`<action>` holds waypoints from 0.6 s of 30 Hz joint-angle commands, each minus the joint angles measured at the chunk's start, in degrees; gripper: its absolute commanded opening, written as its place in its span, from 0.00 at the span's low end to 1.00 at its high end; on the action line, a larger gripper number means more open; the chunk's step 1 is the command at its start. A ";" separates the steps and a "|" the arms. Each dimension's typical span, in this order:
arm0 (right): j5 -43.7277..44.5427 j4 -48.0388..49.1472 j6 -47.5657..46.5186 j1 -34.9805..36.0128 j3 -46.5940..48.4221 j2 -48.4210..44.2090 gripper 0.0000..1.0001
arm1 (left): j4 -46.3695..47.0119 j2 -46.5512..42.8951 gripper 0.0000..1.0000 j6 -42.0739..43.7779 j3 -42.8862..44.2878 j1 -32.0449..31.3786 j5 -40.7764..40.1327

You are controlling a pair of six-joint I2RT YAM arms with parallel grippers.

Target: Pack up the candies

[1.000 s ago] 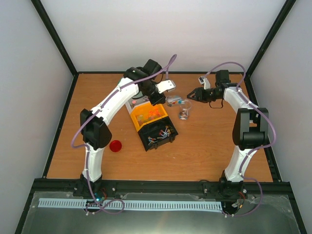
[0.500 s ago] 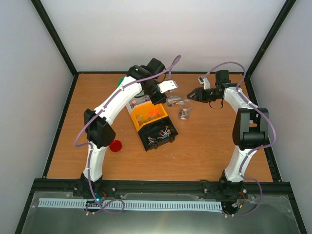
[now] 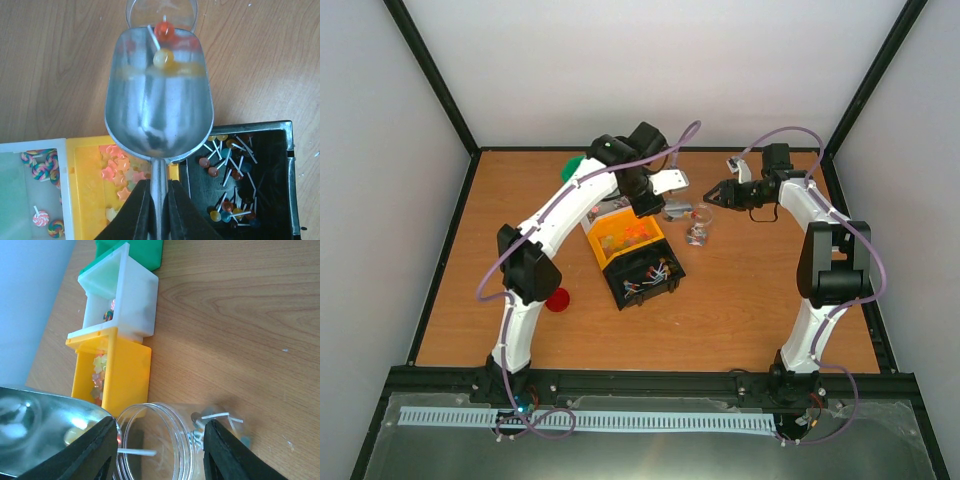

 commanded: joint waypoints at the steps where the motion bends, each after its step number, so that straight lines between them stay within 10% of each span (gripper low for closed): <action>1: -0.84 0.36 -0.53 -0.20 -0.15 -1.74 0.47 | -2.01 1.34 0.01 1.34 4.41 -0.49 -2.11; 18: -1.22 -0.14 -1.41 -0.49 -0.41 -3.59 0.47 | 0.92 -1.02 0.01 2.24 2.32 -1.19 -3.69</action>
